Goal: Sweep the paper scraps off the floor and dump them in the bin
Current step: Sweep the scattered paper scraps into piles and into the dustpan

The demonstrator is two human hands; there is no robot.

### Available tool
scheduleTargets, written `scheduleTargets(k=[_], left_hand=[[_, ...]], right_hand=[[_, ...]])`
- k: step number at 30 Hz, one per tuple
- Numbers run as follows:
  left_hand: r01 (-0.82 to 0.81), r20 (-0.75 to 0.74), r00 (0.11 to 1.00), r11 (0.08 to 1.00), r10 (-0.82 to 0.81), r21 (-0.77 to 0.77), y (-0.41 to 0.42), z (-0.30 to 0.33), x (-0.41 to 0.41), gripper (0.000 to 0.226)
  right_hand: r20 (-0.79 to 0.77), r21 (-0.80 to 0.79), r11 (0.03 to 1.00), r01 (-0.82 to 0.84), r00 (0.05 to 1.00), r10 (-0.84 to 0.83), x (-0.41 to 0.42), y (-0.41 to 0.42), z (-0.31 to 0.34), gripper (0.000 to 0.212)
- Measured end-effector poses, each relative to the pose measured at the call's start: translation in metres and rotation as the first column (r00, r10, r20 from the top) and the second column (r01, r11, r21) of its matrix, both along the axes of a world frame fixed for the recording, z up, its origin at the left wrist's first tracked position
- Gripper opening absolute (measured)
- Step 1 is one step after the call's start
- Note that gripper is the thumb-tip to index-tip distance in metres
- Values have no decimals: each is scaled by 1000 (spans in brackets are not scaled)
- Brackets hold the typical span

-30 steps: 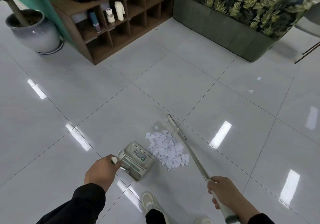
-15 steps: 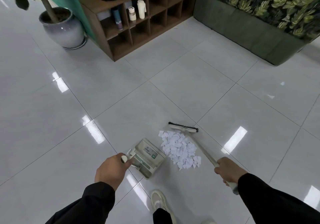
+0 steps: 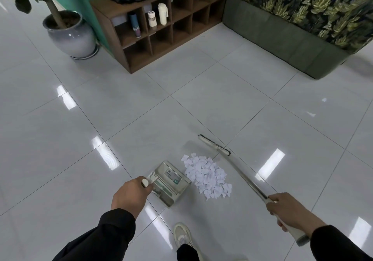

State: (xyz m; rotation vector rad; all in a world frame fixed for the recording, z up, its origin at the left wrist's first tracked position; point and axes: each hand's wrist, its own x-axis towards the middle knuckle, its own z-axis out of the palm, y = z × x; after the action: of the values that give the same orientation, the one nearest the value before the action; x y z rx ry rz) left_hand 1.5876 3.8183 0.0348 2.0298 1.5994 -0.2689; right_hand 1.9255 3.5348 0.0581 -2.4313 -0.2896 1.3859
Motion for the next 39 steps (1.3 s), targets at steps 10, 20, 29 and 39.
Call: scheduleTargets(k=[10,20,29,39], left_hand=[[76,-4,997,997,-76,20,2,15,33,32],[351,-8,936,935,-351,56,-39,40,143,38],[502,54,861,862,-505,70,-171,73,273,33],[735,73,670,674,-739,75,-417,85,459,37]], right_hand=[[-216,22,834,551,818,-534,-3,-28,-11,21],[-619,19,313,950,257,-742,9,-76,0,30],[-771,34,-41,999,0,-637,55,-220,43,31],[-835,41,-376,926,-175,-522,120,-452,67,25]])
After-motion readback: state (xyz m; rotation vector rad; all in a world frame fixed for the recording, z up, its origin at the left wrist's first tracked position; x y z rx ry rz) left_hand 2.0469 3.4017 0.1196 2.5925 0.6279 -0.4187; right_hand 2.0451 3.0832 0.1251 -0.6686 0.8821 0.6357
